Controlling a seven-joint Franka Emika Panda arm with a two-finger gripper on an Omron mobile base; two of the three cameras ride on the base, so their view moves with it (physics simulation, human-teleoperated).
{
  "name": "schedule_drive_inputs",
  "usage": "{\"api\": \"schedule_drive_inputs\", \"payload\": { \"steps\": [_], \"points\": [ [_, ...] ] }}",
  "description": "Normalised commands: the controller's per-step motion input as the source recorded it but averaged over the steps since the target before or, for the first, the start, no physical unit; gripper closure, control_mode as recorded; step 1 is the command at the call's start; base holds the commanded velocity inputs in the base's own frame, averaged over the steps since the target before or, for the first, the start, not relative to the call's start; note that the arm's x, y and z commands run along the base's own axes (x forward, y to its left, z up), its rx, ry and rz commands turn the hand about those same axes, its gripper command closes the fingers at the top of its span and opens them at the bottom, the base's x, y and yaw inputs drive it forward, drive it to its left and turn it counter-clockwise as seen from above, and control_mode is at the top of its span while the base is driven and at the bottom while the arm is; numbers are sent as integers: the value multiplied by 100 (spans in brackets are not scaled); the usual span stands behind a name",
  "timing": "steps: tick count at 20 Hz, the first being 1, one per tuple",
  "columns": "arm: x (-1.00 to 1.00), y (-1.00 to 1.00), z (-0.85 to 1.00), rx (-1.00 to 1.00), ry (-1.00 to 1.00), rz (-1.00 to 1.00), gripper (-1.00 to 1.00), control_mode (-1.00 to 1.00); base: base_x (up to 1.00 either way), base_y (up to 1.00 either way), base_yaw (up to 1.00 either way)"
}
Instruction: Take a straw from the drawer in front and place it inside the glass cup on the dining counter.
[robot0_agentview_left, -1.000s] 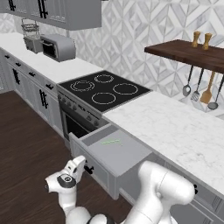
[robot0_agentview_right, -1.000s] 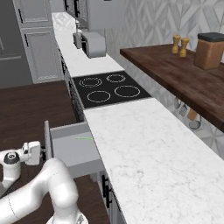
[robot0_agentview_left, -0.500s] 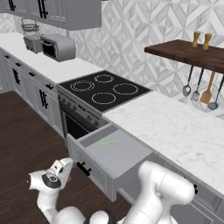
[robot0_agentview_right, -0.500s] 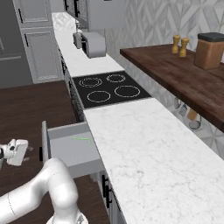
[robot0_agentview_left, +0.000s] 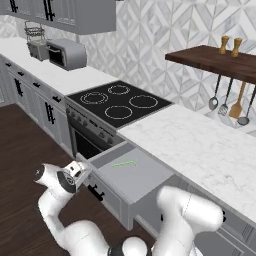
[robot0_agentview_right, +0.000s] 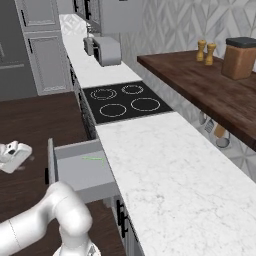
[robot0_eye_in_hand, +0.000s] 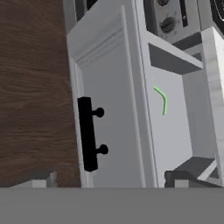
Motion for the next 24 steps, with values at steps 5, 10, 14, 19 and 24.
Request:
{"api": "schedule_drive_inputs", "payload": {
  "steps": [5,10,14,19,24],
  "points": [
    [11,-99,52,23,7,-7,-100,-100,0,0,0],
    [20,-95,23,19,5,-1,-100,-100,0,0,0],
    [26,-66,8,12,7,0,-100,-100,0,0,0],
    [48,-22,-22,2,15,0,-100,-100,0,0,0],
    [61,-8,-30,3,14,0,-100,-100,0,0,0]
  ]
}}
